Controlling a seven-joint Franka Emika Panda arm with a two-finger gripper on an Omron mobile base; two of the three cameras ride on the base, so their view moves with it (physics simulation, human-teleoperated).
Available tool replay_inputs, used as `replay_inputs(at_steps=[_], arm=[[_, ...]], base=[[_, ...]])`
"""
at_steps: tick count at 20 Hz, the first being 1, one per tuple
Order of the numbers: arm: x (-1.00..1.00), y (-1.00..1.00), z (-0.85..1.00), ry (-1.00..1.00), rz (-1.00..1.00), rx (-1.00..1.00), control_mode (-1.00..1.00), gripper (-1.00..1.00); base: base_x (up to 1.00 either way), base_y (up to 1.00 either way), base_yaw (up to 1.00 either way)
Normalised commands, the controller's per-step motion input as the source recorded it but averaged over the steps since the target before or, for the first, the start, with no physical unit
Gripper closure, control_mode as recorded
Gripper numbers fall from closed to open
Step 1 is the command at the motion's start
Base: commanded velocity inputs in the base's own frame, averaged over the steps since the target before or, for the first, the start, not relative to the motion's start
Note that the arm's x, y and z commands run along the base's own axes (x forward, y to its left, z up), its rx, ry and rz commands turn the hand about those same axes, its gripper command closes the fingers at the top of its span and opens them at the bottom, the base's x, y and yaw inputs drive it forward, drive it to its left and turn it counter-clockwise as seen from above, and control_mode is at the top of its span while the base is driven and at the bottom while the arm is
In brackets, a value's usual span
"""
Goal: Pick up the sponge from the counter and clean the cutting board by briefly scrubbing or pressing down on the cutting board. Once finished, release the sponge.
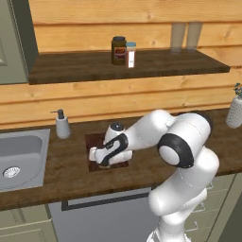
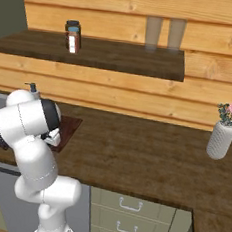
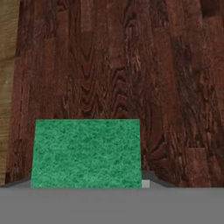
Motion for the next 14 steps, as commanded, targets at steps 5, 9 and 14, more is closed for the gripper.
replay_inputs(at_steps=[5,9,14], arm=[[0.0,-0.84,-0.27,0.05,0.0,0.08,-1.0,1.0],[0.0,-0.57,-0.37,0.0,-0.02,0.01,-1.0,1.0],[0.24,-0.13,-0.59,0.0,-0.09,-0.01,-1.0,1.0]], base=[[0.0,0.0,0.0],[0.0,0.0,0.0],[0.0,0.0,0.0]])
